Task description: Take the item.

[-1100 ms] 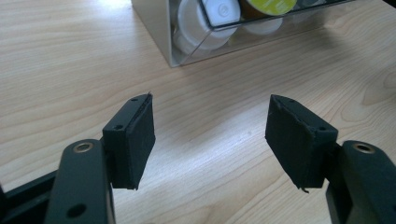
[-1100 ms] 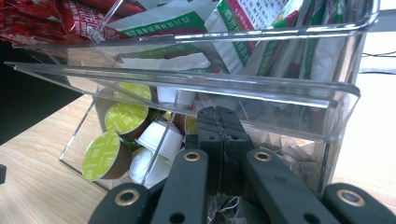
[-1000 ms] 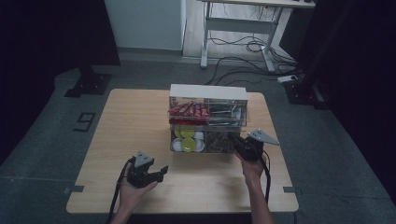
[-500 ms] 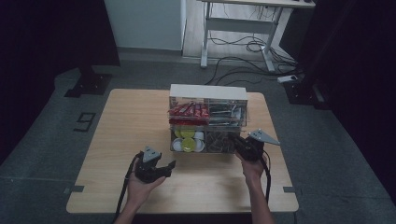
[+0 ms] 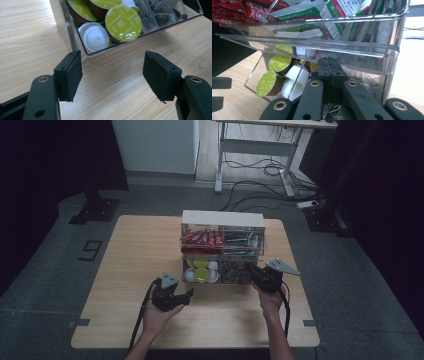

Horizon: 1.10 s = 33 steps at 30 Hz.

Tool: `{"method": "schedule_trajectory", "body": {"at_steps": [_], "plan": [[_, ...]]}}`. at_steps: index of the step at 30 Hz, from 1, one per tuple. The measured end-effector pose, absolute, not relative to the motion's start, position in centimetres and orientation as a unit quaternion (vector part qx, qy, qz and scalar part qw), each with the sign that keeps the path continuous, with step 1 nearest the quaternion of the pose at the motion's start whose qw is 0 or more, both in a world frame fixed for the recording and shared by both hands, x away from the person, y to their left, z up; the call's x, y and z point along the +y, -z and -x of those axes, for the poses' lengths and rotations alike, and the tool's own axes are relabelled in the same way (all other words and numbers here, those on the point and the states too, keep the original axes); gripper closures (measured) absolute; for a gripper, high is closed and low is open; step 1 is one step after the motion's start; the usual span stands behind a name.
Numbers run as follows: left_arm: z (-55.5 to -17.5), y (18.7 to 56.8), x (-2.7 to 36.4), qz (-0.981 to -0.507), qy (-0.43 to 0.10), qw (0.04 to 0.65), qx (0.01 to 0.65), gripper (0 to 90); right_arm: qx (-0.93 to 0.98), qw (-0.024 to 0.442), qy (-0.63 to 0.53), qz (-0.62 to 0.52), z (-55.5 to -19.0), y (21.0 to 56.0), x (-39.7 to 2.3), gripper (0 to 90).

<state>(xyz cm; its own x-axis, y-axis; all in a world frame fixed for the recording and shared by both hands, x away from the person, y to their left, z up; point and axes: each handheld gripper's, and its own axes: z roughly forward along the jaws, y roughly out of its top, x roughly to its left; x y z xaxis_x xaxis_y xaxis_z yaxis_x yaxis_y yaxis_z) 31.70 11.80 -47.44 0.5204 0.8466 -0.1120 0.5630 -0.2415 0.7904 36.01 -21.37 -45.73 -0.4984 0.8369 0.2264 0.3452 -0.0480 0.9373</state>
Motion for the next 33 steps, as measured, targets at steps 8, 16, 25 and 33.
{"method": "schedule_trajectory", "body": {"at_steps": [8,16,25,33], "plan": [[-32.3,47.6,11.2,-0.768,-0.171,0.414,0.457,34.5,0.656,0.215,-0.566,-0.451,-36.0,45.8,-21.3,88.7],[-33.2,47.6,10.1,-0.775,-0.18,0.401,0.454,33.9,0.659,0.218,-0.562,-0.45,-36.0,45.8,-21.3,88.6],[-34.5,47.7,9.2,-0.769,-0.185,0.403,0.459,32.5,0.658,0.216,-0.563,-0.45,-36.0,45.8,-21.4,88.5],[-35.1,47.5,8.2,-0.767,-0.196,0.407,0.456,31.2,0.656,0.216,-0.565,-0.452,-36.0,45.8,-21.5,88.5]]}}
